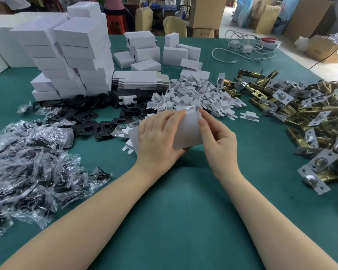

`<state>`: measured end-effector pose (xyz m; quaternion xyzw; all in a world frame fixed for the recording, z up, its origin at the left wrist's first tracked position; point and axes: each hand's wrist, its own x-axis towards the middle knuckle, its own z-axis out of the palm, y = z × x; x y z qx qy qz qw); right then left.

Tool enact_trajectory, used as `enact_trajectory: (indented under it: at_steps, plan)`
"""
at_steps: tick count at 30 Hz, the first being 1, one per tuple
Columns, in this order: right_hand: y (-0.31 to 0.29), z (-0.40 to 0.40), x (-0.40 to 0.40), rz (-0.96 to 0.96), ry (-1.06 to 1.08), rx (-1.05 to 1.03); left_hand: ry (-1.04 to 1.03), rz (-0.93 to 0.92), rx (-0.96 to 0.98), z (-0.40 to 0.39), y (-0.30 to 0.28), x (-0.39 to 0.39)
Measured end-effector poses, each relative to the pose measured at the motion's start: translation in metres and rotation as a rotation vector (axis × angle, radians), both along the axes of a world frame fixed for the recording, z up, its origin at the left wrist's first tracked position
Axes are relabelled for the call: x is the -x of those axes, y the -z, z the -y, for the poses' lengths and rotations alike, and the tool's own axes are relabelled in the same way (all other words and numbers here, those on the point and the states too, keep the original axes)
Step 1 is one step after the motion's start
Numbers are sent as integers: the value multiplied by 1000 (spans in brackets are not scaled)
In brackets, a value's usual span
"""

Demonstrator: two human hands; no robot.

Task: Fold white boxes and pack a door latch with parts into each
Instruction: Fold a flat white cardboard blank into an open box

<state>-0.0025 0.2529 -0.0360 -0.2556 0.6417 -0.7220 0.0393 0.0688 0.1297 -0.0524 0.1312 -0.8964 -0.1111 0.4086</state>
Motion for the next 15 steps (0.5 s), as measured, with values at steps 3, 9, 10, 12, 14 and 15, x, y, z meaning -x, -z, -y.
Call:
enact_trajectory:
  at_steps: [3, 9, 10, 12, 14, 15]
  plan:
    - [0, 1, 0, 48, 50, 77, 18, 17, -37, -2, 0, 0]
    - [5, 2, 1, 27, 0, 63, -4, -51, -118, -3, -2, 1]
    - [6, 3, 0, 25, -12, 51, -5, -51, -125, -2, -3, 1]
    - [6, 4, -1, 25, -7, 52, -2, -32, -111, -2, -3, 0]
    - [7, 4, -1, 21, 3, 42, -7, -20, -108, -2, -4, 0]
    - [8, 4, 0, 9, 1, 23, -11, -18, -111, -3, -4, 0]
